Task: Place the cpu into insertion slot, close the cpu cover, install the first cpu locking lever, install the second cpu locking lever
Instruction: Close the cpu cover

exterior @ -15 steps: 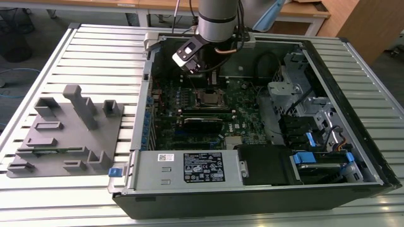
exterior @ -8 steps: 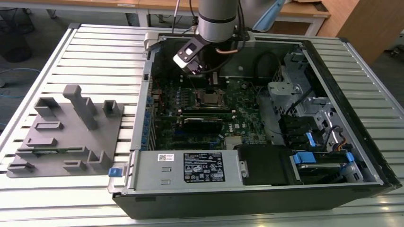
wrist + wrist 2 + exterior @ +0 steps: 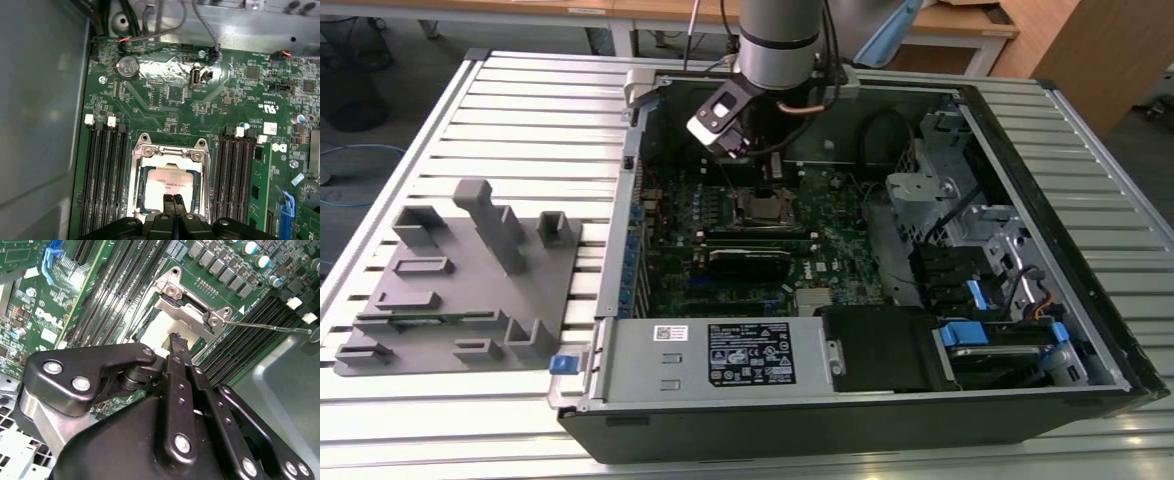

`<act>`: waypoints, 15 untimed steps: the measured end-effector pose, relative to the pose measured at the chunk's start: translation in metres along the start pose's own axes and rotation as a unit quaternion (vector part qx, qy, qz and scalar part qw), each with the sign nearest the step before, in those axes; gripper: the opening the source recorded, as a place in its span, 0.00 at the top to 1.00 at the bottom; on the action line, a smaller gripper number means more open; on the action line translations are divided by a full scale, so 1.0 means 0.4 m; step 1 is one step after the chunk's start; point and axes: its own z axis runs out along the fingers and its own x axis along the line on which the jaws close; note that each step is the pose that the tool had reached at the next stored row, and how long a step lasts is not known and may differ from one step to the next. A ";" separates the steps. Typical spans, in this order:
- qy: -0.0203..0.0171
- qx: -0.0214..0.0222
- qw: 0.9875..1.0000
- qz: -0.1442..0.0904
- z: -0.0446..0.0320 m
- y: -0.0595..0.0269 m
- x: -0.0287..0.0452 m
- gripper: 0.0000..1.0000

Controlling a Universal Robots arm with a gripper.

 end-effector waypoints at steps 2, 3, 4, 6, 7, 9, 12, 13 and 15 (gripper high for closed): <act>0.001 0.000 1.000 -0.019 0.000 0.000 0.000 0.89; 0.001 -0.001 1.000 -0.028 0.000 0.000 0.000 0.89; 0.002 -0.001 0.999 -0.037 0.000 0.000 0.000 0.89; 0.002 -0.001 0.999 -0.055 0.001 0.000 0.000 0.89; 0.003 -0.002 0.998 -0.063 0.001 0.000 0.000 0.89; 0.003 -0.002 0.997 -0.078 0.001 0.000 0.000 0.89; 0.004 -0.002 0.996 -0.088 0.001 0.000 0.000 0.89; 0.004 -0.002 0.996 -0.088 0.001 0.000 0.000 0.89; 0.004 -0.002 0.996 -0.088 0.001 0.000 0.000 0.89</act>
